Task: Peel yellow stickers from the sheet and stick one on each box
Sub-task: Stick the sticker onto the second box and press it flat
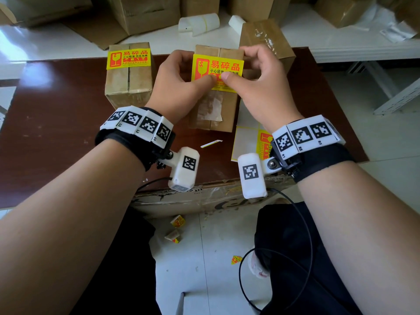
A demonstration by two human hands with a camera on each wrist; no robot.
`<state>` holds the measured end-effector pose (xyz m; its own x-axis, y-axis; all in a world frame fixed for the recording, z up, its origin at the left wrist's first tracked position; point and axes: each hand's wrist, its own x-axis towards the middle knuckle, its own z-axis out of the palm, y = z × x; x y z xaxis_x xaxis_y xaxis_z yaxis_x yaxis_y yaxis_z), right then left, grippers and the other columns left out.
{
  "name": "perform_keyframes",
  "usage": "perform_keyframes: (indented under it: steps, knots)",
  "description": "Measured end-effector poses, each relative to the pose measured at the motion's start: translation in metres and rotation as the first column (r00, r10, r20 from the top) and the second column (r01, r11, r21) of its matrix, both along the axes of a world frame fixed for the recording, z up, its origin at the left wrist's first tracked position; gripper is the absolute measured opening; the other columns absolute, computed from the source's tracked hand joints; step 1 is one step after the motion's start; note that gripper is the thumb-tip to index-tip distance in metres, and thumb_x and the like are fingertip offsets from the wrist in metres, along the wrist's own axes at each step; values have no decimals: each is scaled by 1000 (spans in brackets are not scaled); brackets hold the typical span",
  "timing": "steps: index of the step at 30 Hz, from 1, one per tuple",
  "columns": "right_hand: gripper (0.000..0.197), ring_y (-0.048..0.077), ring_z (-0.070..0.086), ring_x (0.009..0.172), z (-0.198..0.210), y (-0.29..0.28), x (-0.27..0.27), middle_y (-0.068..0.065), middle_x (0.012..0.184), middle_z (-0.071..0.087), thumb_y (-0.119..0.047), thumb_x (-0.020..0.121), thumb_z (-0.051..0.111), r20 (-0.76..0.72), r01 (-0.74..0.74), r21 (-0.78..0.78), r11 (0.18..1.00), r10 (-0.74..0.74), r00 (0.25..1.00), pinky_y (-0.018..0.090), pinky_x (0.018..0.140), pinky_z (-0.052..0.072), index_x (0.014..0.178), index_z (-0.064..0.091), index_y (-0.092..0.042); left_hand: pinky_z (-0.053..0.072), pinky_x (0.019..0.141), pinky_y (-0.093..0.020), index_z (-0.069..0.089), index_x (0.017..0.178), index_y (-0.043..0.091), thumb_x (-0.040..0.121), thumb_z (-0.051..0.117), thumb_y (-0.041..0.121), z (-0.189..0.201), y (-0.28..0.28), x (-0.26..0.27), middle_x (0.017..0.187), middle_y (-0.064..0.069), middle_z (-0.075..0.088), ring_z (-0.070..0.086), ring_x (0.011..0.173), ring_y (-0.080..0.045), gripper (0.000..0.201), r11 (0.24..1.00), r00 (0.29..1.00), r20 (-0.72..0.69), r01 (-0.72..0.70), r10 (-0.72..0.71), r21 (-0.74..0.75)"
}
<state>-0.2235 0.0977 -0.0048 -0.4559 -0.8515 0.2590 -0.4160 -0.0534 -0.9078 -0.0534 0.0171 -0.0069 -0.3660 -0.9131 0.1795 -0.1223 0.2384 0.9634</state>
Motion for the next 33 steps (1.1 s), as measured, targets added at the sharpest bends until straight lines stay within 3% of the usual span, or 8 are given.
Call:
perform_keyframes:
  steps: [3,9,12,15,20,23,27,33]
  knots:
    - [46,3,73,113,1,1,-1,-4,119,77,-18,88,86,7,-36,7,999,36,999,30,103,61,129,65,-19,63,87,-29,63,125,11,83,89,26,-2,-2,1,112,2,78,77,98,-7,53,1000,1000,30,-1,1,-6]
    - [58,4,73,118,3,3,-3,-6,126,74,-7,85,82,18,-96,63,993,95,995,36,105,62,137,60,-24,62,99,-37,60,136,13,83,90,25,-6,-9,6,122,0,75,74,110,-10,62,999,995,85,53,-53,-2]
    - [57,2,72,117,4,3,-2,-7,124,74,-11,87,82,33,-85,83,993,83,996,38,107,61,139,61,-22,62,98,-36,61,137,13,85,88,19,-7,-10,7,121,-1,75,74,109,-10,59,997,994,83,72,-72,11]
    - [51,-7,69,111,6,3,0,-13,119,74,-29,91,86,29,1,77,997,-3,1000,29,106,58,135,62,-22,63,96,-37,63,134,10,83,85,13,-6,-9,7,120,-4,76,75,110,-15,56,995,995,32,96,-97,31]
    - [54,-4,71,108,4,4,-2,-11,117,75,-34,92,88,-17,61,68,996,-60,998,22,98,58,137,59,-20,62,96,-39,66,126,8,85,75,3,-3,-4,3,119,-11,77,75,112,-24,43,990,991,-61,123,-118,75]
    - [65,4,73,115,-1,-1,-3,-6,126,75,-31,88,91,4,27,53,998,-27,1000,35,104,62,142,58,-20,60,88,-30,68,117,7,92,77,23,-2,-3,1,110,-6,77,75,101,-14,31,995,994,-94,59,-51,79]
    - [91,12,69,132,-3,-4,1,-7,140,72,-47,73,90,-8,-75,92,993,76,997,47,111,59,153,53,-28,52,74,-15,65,107,10,92,83,43,-2,0,-4,93,5,73,70,81,3,40,996,992,-100,-67,73,62]
    - [94,11,67,135,-2,-5,3,-7,146,68,-38,76,87,0,-102,111,989,102,995,44,112,59,161,49,-23,64,86,-32,63,113,13,72,95,53,-5,0,-3,109,-3,78,77,100,-15,66,992,991,-58,-121,123,35]
